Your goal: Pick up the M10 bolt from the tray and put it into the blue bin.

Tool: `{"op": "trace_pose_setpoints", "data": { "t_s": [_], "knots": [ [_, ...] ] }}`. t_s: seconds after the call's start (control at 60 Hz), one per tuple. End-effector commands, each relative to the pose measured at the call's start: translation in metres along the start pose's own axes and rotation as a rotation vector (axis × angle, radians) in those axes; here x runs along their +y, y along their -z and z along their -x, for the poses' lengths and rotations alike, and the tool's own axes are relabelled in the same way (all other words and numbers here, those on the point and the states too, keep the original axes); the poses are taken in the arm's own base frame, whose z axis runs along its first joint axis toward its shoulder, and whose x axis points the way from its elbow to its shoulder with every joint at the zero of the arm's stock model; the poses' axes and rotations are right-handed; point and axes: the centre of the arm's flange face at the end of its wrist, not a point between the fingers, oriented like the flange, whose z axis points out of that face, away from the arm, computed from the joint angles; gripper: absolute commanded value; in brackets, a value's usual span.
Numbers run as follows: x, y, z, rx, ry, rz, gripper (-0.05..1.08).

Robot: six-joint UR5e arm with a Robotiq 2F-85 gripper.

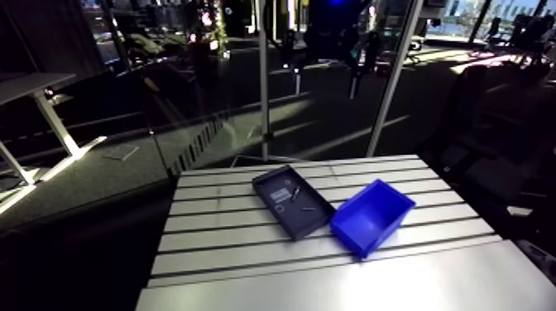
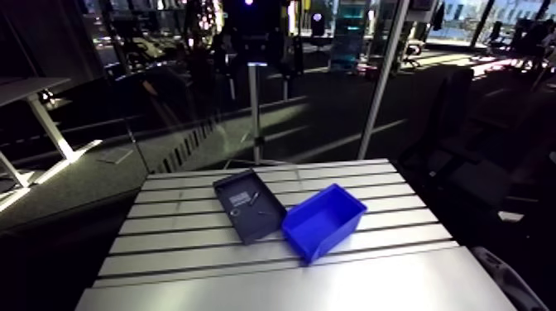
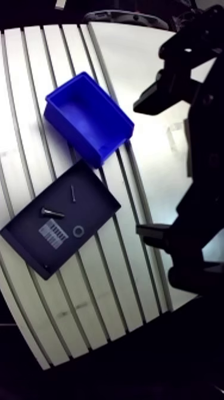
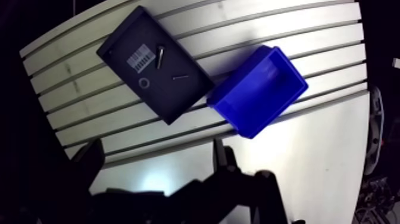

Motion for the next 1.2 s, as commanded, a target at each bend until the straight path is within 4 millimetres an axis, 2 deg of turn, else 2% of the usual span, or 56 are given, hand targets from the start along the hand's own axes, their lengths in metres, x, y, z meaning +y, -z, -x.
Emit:
{"op": "trace_pose_setpoints", "data": {
  "t_s": [0.017,0.45,0.933,1.2],
  "knots": [
    [-0.005,-0.037,-0.010,-0.020,-0.013,0.004,0.01],
    [-0.009,-0.102,-0.025,-0.036,-0.012,0.006,0.01],
    [-0.015,-0.147,-0.036,-0.044,-0.039,0.008,0.01],
    [-0.029,-0.179,-0.040,-0.074,-0.042,0.025,0.01]
  ]
}}
